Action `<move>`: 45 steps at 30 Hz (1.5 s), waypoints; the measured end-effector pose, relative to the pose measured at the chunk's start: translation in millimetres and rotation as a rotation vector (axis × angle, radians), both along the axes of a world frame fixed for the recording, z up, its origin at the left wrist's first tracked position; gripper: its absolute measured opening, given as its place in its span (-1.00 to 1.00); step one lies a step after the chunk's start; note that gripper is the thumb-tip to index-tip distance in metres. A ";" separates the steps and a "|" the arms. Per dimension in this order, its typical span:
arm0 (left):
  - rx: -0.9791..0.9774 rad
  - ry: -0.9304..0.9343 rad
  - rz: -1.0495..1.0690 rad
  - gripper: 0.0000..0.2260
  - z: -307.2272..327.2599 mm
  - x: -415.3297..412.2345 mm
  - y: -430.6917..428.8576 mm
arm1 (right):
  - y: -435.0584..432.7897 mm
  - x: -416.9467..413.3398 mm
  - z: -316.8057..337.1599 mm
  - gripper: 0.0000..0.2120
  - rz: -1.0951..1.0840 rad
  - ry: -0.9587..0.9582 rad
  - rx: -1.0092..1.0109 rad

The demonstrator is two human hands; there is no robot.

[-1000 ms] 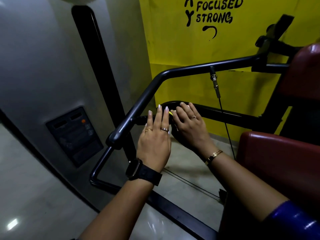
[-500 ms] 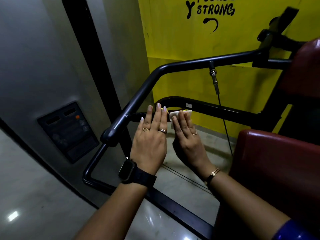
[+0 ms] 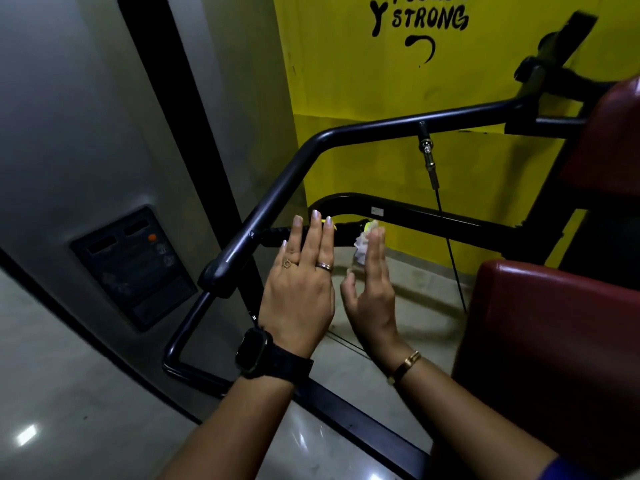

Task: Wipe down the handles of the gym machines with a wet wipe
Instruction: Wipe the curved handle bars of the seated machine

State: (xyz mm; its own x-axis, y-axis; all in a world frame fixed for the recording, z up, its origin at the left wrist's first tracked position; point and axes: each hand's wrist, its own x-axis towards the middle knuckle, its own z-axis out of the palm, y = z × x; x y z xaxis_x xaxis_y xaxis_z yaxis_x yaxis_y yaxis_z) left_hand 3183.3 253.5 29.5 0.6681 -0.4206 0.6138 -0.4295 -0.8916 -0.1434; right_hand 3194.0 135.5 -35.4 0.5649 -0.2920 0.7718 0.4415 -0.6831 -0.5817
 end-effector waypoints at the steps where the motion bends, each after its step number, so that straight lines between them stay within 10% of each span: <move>1: 0.002 -0.001 0.000 -0.43 0.5 0.5 0.3 | 2.5 0.0 -2.1 -0.32 0.012 0.001 -0.026; 7: -0.029 -0.010 -0.032 -0.43 -3.3 1.0 0.2 | -25.8 20.6 24.4 -0.38 0.056 -0.006 -0.322; 15: -0.027 -0.010 -0.033 -0.42 -3.8 3.2 1.4 | 0.8 -0.6 6.8 -0.47 0.027 -0.046 0.359; 24: -0.061 -0.036 -0.048 -0.44 -4.1 4.0 0.2 | -27.8 14.0 25.5 -0.69 -0.009 -0.166 -0.443; 28: -0.060 -0.041 -0.047 -0.41 -3.7 2.9 -0.3 | -40.5 30.6 60.2 -0.72 0.073 0.027 -0.463; 36: -0.024 -0.032 -0.030 -0.40 -3.2 4.1 1.2 | -36.8 34.0 58.3 -0.46 0.778 0.578 1.425; 45: 0.002 -0.056 0.007 -0.39 -5.4 3.9 0.1 | -25.0 15.7 58.8 -0.49 0.814 0.181 1.888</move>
State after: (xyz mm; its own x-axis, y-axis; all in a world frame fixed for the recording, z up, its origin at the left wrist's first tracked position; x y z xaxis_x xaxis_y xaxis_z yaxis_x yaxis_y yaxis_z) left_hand 3187.2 253.6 24.1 0.6360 -0.4175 0.6490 -0.4145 -0.8942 -0.1690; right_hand 3209.7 110.5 23.4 0.9659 -0.1845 -0.1819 0.1378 0.9604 -0.2423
